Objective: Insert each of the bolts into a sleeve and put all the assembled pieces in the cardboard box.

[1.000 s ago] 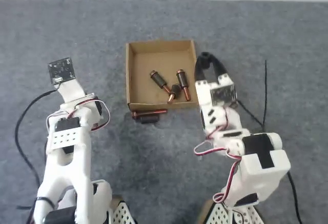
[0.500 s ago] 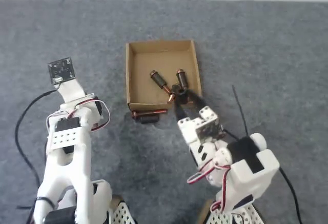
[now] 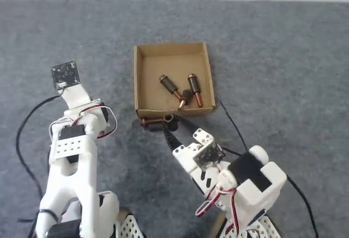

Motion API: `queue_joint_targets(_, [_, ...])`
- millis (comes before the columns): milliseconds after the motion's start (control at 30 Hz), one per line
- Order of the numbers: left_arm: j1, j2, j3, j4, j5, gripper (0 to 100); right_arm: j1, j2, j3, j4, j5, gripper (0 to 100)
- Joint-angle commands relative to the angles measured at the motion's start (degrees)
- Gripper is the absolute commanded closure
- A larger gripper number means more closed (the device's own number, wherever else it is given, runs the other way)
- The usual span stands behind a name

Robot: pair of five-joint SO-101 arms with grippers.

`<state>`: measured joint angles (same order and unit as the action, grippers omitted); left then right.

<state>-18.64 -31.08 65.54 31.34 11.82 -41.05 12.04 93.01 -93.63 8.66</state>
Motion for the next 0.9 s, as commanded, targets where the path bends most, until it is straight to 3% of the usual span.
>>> queue_joint_targets(0, [0.62,-2.64,-0.4,-1.67,0.62,99,-0.92,-1.1,1.49,-4.18,0.88,99.2])
queue_joint_targets(133, [1.76,-2.64,-0.4,-1.67,0.53,99,1.01,-1.1,1.49,-4.7,0.35,99.2])
queue_joint_targets(333, [4.57,-2.73,-0.4,-1.67,0.53,99,5.32,-1.01,1.49,-4.44,-7.91,99.2])
queue_joint_targets(867, [15.65,-7.47,-2.24,-4.48,0.97,99,4.79,-0.4,-0.18,-0.31,-8.18,99.2])
